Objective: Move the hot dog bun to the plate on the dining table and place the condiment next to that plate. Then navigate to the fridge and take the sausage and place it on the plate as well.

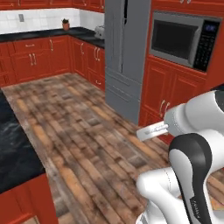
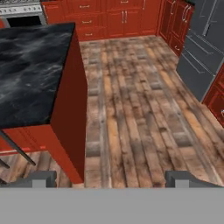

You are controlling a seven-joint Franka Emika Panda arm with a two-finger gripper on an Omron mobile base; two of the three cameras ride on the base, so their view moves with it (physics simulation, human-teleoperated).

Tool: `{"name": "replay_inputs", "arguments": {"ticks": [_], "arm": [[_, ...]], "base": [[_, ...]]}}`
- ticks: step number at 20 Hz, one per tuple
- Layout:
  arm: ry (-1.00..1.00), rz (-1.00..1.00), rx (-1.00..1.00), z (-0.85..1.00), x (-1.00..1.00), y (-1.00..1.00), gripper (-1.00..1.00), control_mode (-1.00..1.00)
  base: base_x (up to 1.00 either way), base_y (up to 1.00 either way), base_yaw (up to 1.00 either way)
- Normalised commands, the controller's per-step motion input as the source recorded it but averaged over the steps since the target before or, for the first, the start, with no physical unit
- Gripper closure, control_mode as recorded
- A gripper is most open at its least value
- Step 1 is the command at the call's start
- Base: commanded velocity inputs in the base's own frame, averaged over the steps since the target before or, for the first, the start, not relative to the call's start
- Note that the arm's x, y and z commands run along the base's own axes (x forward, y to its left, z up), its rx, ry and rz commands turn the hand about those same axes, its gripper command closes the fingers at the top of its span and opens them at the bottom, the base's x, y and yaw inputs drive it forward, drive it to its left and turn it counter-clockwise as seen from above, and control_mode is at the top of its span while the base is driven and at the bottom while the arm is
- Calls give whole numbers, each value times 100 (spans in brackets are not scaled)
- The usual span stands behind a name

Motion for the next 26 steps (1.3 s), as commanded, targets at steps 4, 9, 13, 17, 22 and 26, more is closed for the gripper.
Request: {"name": "replay_inputs", "arguments": {"ticks": [4, 9, 13, 17, 22, 26], "arm": [[0, 0, 0, 0, 0, 0, -100, 100], [0, 0, 0, 0, 0, 0, -100, 100], [0, 0, 0, 0, 0, 0, -100, 100], [0, 0, 0, 0, 0, 0, -100, 100], [0, 0, 0, 0, 0, 0, -100, 100], [0, 0, 0, 0, 0, 0, -100, 100]], "base": [[96, -77, -2], [100, -57, 0], [100, -30, 0], [100, 3, -8], [100, 14, -19], [87, 29, -32]]}}
